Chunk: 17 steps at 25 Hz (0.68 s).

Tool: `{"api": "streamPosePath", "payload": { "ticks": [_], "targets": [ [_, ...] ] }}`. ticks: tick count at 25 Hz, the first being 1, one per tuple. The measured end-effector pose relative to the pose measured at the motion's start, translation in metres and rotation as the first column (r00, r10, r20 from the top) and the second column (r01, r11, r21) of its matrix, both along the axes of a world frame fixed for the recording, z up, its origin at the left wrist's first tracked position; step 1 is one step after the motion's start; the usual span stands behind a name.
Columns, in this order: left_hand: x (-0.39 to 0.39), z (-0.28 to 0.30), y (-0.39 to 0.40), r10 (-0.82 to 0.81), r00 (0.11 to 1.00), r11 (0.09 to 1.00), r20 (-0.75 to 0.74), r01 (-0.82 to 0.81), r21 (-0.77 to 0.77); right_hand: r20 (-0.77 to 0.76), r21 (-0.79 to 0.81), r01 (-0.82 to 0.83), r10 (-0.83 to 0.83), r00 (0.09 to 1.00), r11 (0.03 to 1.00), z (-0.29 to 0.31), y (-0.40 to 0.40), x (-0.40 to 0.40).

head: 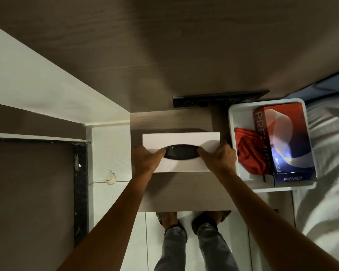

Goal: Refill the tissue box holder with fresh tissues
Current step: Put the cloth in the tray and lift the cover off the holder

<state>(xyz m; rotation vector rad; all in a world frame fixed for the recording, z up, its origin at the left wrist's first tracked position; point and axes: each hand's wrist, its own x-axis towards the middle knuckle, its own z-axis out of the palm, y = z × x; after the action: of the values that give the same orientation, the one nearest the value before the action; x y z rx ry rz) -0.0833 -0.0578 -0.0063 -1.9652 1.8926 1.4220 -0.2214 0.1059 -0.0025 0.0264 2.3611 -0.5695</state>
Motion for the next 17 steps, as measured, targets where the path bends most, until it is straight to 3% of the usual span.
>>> {"api": "streamPosePath", "payload": {
  "ticks": [9,17],
  "targets": [
    [0.024,0.02,0.019,0.007,1.0,0.997,-0.014,-0.008,-0.07,-0.034,-0.054,-0.047,0.046,0.998,0.997,0.023,0.029,0.02],
    [0.11,0.041,0.091,-0.064,0.99,0.994,0.128,0.051,0.096,0.117,-0.051,0.022,-0.016,0.993,0.998,0.037,0.115,0.102]
  ]
}}
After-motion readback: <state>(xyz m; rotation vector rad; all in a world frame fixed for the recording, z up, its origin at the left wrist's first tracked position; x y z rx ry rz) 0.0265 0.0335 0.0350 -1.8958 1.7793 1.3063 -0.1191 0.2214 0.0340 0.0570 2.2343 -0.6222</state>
